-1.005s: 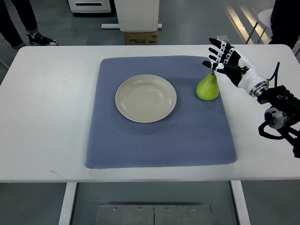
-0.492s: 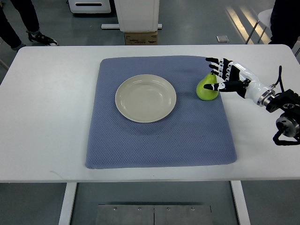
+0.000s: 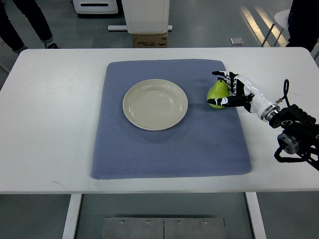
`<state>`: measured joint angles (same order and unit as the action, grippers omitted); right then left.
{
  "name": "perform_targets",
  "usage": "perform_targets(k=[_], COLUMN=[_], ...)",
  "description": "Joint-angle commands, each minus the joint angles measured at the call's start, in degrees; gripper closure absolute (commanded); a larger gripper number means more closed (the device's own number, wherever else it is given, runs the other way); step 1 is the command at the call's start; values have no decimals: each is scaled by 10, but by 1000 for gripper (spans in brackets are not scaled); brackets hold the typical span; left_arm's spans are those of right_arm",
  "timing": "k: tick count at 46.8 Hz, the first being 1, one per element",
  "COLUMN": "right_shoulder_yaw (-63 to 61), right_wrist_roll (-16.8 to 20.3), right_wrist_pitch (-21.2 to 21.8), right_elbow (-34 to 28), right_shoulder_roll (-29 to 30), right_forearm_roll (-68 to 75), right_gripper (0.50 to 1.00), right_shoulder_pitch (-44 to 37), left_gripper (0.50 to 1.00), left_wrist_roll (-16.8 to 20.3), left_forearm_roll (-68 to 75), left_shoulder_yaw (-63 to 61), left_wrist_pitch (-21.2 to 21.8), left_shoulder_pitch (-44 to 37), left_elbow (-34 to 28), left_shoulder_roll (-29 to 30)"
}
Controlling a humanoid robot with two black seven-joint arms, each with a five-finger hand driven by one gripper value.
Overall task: Place pear on plate with right hand
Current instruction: 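Move the open right hand over the green pear and lower it, then close the right hand fingers around the green pear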
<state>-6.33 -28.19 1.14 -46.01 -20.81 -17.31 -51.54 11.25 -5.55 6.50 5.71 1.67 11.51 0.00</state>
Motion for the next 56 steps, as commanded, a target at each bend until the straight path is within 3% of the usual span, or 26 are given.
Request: perform_targets(k=[1, 20, 33, 56], right_shoulder_yaw=[0, 17, 57, 101], right_wrist_roll=[0, -25, -41, -49], right_wrist_pitch=[-3, -20, -25, -83], right_elbow=[10, 90, 91, 103], right_shoulder_roll=[8, 41, 41, 55], right_forearm_roll=[0, -4, -8, -9], right_gripper=[500, 500, 500, 500], right_shoulder_pitch=[0, -2, -8, -21], left_gripper=[500, 500, 500, 500], left_wrist_roll=[0, 0, 0, 0], left_forearm_roll=[0, 0, 0, 0], left_shoulder_yaw=[0, 0, 0, 0], left_wrist_pitch=[0, 0, 0, 0], left_shoulder_pitch=[0, 0, 0, 0], left_elbow=[0, 0, 0, 0], left_shoulder_roll=[0, 0, 0, 0])
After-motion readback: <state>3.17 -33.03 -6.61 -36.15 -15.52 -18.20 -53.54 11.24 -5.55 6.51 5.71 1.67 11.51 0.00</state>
